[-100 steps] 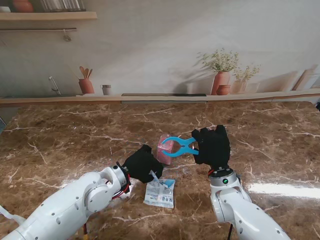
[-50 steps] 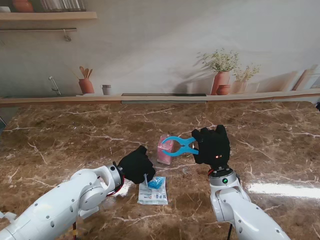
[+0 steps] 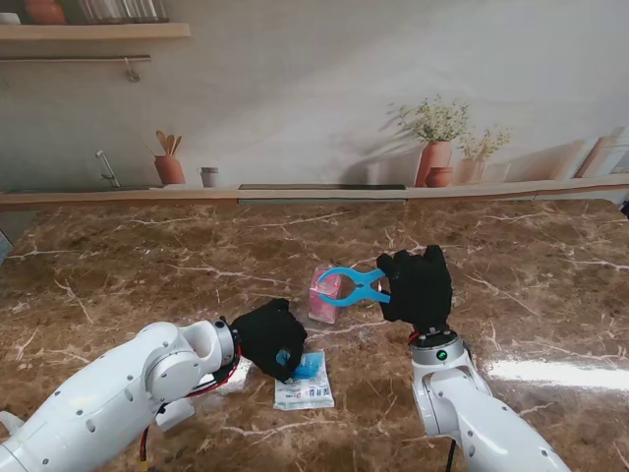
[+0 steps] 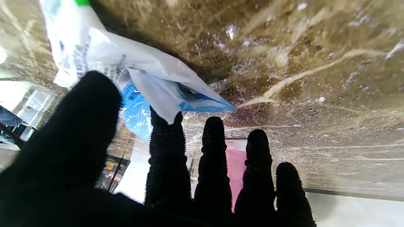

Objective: Fill the seasoning bottle

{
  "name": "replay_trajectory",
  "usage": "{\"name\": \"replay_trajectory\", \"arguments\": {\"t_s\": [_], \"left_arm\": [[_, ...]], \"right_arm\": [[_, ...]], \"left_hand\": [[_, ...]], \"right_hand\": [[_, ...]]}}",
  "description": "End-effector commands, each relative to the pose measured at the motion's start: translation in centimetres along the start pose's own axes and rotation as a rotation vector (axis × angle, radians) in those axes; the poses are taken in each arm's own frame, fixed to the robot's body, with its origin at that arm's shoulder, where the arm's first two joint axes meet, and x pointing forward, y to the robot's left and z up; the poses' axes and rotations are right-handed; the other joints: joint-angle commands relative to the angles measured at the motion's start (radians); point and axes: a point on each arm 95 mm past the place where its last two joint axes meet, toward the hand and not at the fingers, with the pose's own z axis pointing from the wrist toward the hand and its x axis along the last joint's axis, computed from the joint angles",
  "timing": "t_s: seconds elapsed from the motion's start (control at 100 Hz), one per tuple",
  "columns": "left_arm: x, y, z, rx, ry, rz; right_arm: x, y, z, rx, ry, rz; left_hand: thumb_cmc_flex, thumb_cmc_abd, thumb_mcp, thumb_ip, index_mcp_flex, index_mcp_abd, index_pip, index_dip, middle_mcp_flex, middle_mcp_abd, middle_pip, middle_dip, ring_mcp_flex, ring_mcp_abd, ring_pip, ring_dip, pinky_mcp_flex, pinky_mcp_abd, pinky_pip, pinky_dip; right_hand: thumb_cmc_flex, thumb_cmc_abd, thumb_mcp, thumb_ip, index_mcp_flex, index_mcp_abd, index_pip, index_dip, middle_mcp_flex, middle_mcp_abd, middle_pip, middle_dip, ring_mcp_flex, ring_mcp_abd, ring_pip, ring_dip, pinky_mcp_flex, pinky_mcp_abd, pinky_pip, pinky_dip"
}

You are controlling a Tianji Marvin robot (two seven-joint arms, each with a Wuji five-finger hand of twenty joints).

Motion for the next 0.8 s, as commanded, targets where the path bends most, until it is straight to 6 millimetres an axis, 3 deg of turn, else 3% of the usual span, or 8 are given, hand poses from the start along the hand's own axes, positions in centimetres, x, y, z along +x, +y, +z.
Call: {"name": "replay_trajectory", "arguments": {"t_s": [0.0, 0.09, 0.15, 0.23, 0.35, 0.55, 0.66, 0.79], "left_arm": [[0.0, 1.8, -0.4, -0.048, -0.008, -0.016], [-0.2, 1.9, -0.5, -0.052, -0.014, -0.046], [-0.2, 2.0, -0.5, -0.056, -0.022, -0.069], [-0.2, 2.2, -0.4, -0.050, -0.034, -0.112], [-0.1, 2.4, 0.1, 0.001, -0.043, -0.087], [0.2, 3.1, 1.0, 0.067, -0.045, -0.025], [0.2, 3.3, 1.1, 0.097, -0.046, 0.014], [0.3, 3.5, 1.2, 0.124, -0.064, 0.045]], "right_arm": [[0.1, -0.2, -0.2, 0.018, -0.006, -0.002], [0.1, -0.2, -0.2, 0.018, -0.006, -0.001], [0.1, -0.2, -0.2, 0.017, -0.006, -0.001], [0.1, -0.3, -0.1, 0.016, -0.005, 0.000], [0.2, -0.3, -0.1, 0.016, -0.004, 0.007], [0.3, -0.3, -0.2, 0.018, -0.005, 0.019], [0.3, -0.4, -0.2, 0.018, -0.009, 0.026], [0.3, -0.4, -0.2, 0.017, -0.013, 0.031]], "left_hand": [[-0.039, 0.036, -0.127, 0.030, -0.021, 0.076, -0.156, -0.012, -0.040, 0.010, -0.023, -0.012, -0.055, -0.018, -0.025, -0.010, -0.002, -0.019, -0.045, -0.065], [-0.015, 0.119, -0.328, 0.039, -0.024, 0.076, -0.164, -0.004, -0.060, 0.012, -0.031, -0.019, -0.078, -0.023, -0.035, -0.012, 0.000, -0.018, -0.053, -0.128], [0.022, 0.350, -0.525, 0.075, -0.010, 0.071, -0.162, -0.004, -0.076, 0.014, -0.038, -0.021, -0.096, -0.032, -0.042, -0.010, 0.007, -0.026, -0.066, -0.187], [0.140, 0.457, -0.505, 0.089, 0.052, 0.086, -0.121, 0.005, -0.070, 0.014, -0.026, -0.009, -0.110, -0.041, -0.040, -0.003, 0.019, -0.051, -0.094, -0.237], [0.181, 0.159, 0.043, 0.009, 0.011, 0.040, 0.079, -0.030, -0.021, 0.000, 0.022, 0.018, -0.059, -0.041, 0.005, 0.018, -0.003, -0.056, -0.012, -0.084], [0.205, -0.048, 0.264, -0.052, -0.117, -0.021, 0.233, 0.216, 0.206, -0.003, 0.022, 0.026, 0.141, -0.006, 0.007, -0.106, -0.021, -0.020, 0.079, 0.185], [0.224, -0.101, 0.266, -0.077, -0.159, -0.054, 0.273, 0.298, 0.348, -0.024, -0.025, 0.071, 0.263, 0.000, 0.002, -0.165, 0.006, 0.005, 0.196, 0.195], [0.231, -0.129, 0.229, -0.095, -0.236, -0.066, 0.330, 0.474, 0.399, -0.025, -0.001, 0.096, 0.363, 0.022, 0.031, -0.164, 0.015, 0.050, 0.439, 0.041]], "right_hand": [[0.129, 0.198, 0.095, 0.041, 0.206, -0.167, 0.326, 0.094, 0.209, -0.177, 0.369, 0.056, -0.018, -0.078, -0.004, 0.018, -0.010, 0.012, -0.004, 0.023], [0.128, 0.199, 0.095, 0.041, 0.206, -0.167, 0.326, 0.094, 0.208, -0.177, 0.369, 0.056, -0.018, -0.078, -0.004, 0.018, -0.011, 0.011, -0.005, 0.024], [0.129, 0.199, 0.095, 0.041, 0.205, -0.167, 0.326, 0.094, 0.208, -0.177, 0.369, 0.057, -0.018, -0.078, -0.004, 0.018, -0.011, 0.011, -0.005, 0.024], [0.129, 0.200, 0.094, 0.041, 0.205, -0.166, 0.327, 0.095, 0.208, -0.177, 0.369, 0.057, -0.019, -0.078, -0.004, 0.018, -0.012, 0.011, -0.005, 0.024], [0.128, 0.199, 0.094, 0.041, 0.205, -0.166, 0.327, 0.095, 0.208, -0.177, 0.369, 0.057, -0.019, -0.078, -0.004, 0.019, -0.012, 0.011, -0.005, 0.025], [0.126, 0.197, 0.096, 0.040, 0.202, -0.168, 0.329, 0.098, 0.207, -0.178, 0.369, 0.057, -0.022, -0.080, -0.006, 0.019, -0.011, 0.011, -0.006, 0.025], [0.126, 0.197, 0.096, 0.040, 0.202, -0.168, 0.329, 0.099, 0.207, -0.178, 0.369, 0.058, -0.023, -0.080, -0.007, 0.019, -0.012, 0.010, -0.007, 0.025], [0.126, 0.196, 0.097, 0.039, 0.202, -0.168, 0.329, 0.100, 0.206, -0.178, 0.369, 0.058, -0.024, -0.082, -0.009, 0.018, -0.013, 0.009, -0.008, 0.025]]}}
